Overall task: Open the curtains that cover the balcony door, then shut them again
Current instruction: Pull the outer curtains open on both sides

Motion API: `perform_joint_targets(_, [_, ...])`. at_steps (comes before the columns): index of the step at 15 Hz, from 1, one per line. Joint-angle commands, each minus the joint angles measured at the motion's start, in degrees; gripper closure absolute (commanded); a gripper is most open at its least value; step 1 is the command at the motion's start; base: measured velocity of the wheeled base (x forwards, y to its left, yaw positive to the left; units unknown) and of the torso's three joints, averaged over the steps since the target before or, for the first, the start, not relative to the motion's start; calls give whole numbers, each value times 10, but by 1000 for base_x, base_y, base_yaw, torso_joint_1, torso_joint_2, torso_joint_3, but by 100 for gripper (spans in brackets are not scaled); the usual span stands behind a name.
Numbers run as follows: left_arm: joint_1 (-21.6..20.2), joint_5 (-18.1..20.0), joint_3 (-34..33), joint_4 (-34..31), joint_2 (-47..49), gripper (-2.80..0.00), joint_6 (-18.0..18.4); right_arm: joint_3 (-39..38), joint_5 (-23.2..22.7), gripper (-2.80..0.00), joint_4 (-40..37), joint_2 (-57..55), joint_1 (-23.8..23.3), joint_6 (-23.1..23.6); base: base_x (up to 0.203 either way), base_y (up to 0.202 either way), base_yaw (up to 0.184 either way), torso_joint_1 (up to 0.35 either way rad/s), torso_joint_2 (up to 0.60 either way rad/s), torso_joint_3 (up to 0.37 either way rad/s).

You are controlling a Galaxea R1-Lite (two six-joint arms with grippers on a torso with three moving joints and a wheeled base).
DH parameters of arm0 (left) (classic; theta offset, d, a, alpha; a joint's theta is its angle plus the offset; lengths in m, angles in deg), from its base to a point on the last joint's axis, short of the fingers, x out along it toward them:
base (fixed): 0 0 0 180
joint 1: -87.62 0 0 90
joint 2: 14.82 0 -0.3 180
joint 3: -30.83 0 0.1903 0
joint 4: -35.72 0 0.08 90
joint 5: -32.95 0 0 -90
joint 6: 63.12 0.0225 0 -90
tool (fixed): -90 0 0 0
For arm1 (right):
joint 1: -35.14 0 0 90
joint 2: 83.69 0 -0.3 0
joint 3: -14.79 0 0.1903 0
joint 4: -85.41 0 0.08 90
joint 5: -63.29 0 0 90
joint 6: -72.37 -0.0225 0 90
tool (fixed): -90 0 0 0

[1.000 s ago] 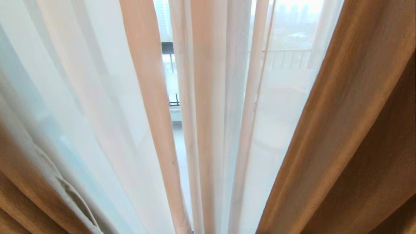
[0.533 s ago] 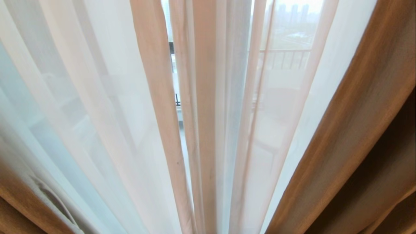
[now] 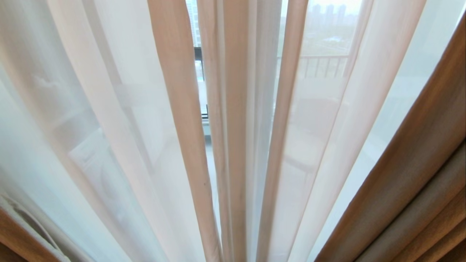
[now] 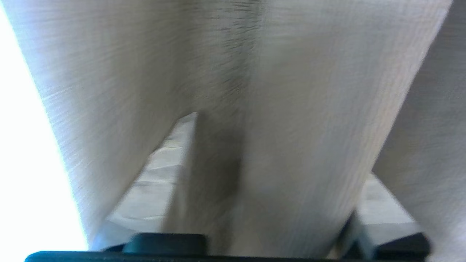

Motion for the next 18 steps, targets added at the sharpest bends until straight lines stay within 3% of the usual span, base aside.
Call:
perform_joint_targets(1, [0,0,1,0,0,0,0,-32,-2,-280,1,54,-29,0,0,0,0,0,0,0])
perform_joint_targets(9, [0,0,0,0,0,0,0,-185,-3,-280,-6,235,-160,14,0,0,0,0,0,0])
perform_joint_targets(14, [0,0,0,0,0,0,0,-228,-2,-280,-49,286,-162,53,0,0,0,0,0,0])
perform_joint_targets(17, [0,0,1,0,0,0,0,-234,1,-280,-58,284,-119,66,0,0,0,0,0,0])
perform_joint_targets(18, [0,0,1,0,0,0,0,-238,9,0,-59,284,-98,77,0,0,0,0,0,0])
